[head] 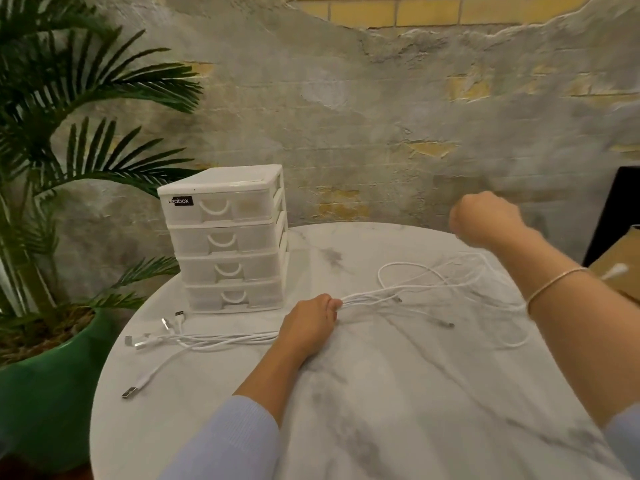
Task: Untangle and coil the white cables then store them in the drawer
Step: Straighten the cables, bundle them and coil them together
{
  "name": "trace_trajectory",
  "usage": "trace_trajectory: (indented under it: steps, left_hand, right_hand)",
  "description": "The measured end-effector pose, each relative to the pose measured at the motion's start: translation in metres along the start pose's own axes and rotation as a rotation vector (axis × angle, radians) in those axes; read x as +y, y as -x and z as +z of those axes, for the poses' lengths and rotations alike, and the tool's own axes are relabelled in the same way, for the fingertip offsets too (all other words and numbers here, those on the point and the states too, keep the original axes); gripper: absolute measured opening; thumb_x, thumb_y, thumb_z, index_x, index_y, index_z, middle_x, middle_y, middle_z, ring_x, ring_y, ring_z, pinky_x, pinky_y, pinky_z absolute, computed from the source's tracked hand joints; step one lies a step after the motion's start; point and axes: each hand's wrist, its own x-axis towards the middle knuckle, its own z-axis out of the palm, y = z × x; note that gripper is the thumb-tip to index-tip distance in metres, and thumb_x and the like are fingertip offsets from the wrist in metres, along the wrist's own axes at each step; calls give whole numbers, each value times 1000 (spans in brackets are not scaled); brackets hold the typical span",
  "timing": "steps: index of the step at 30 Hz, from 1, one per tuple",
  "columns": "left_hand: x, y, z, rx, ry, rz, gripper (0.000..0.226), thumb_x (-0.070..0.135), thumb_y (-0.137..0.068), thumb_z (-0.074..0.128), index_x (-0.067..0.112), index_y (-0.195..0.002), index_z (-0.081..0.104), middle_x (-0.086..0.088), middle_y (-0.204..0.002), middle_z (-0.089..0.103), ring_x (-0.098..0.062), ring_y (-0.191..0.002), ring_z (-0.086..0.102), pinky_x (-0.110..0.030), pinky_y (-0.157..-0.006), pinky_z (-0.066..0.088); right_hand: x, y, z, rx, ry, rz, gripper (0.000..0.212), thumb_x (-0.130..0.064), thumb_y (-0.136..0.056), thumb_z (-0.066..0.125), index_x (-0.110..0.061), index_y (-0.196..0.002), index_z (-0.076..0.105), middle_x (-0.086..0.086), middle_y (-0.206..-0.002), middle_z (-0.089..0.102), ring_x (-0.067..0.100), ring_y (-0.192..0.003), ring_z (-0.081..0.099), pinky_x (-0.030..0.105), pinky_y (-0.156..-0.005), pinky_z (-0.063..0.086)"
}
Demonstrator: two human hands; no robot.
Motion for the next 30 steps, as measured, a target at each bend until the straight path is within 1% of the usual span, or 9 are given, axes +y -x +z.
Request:
trace_trajectory:
  steps: [2,4,6,10,15,20,24,27,30]
  left_hand:
    - [-1,1,-1,9,21,9,34,32,-102,28,14,-95,56,-9,-100,65,-28,-96,56,-35,-81,42]
    - [-1,2,-1,20,52,22,30,30,-102,30,19,-87,53,-5,-95,65,-26,-92,56,-33,-80,42]
    - [-1,4,-3,48,95,29,30,30,-102,31,23,-79,49,0,-88,63,-23,-87,57,-32,-78,42]
    - [-6,3,-4,103,117,51,29,30,-102,33,23,-78,49,0,-89,66,-22,-86,59,-31,-75,42]
    - [-4,3,-8,124,137,64,26,29,-102,34,21,-85,53,8,-86,62,-18,-87,58,-29,-76,42]
    - [8,7,-11,63,156,92,29,31,-101,35,20,-83,54,13,-72,54,-13,-70,47,-24,-62,33]
    - [9,8,-11,-101,188,54,34,46,-95,44,16,-82,54,6,-72,52,-13,-64,47,-24,-58,36]
    - [5,7,-12,-61,119,9,31,46,-95,44,18,-87,54,3,-79,55,-15,-70,50,-27,-63,38]
    - [0,5,-12,45,106,-72,30,45,-97,39,18,-88,49,-1,-86,57,-20,-78,51,-30,-65,36]
  right_hand:
    - [-28,14,10,-60,-99,-128,33,-10,-91,44,-11,-119,64,14,-121,61,31,-110,58,36,-90,48]
    - [-60,29,27,-141,-219,-307,33,-14,-95,44,-19,-122,62,5,-128,60,25,-120,53,31,-100,40]
    - [-89,47,42,-216,-349,-398,31,-22,-99,41,-16,-124,59,6,-131,58,24,-122,50,26,-98,35]
    - [-113,74,74,-304,-535,-338,43,-32,-102,29,-4,-107,61,16,-115,63,33,-110,53,33,-88,36]
    - [-109,86,86,-291,-572,-250,52,-45,-101,22,-14,-93,62,9,-109,65,30,-107,54,35,-84,39]
    - [-106,79,85,-130,-402,-116,56,-47,-100,22,-16,-105,69,11,-109,66,32,-106,57,35,-84,41]
    - [-104,77,89,-146,-356,-105,56,-47,-100,21,-16,-107,68,11,-110,66,31,-105,59,34,-84,42]
    - [-96,78,92,-245,-479,-181,54,-53,-97,28,-18,-91,68,6,-95,66,27,-99,58,34,-79,40]
    - [-83,74,88,-383,-665,-299,35,-56,-89,48,-27,-74,61,-8,-74,58,13,-79,54,24,-66,39]
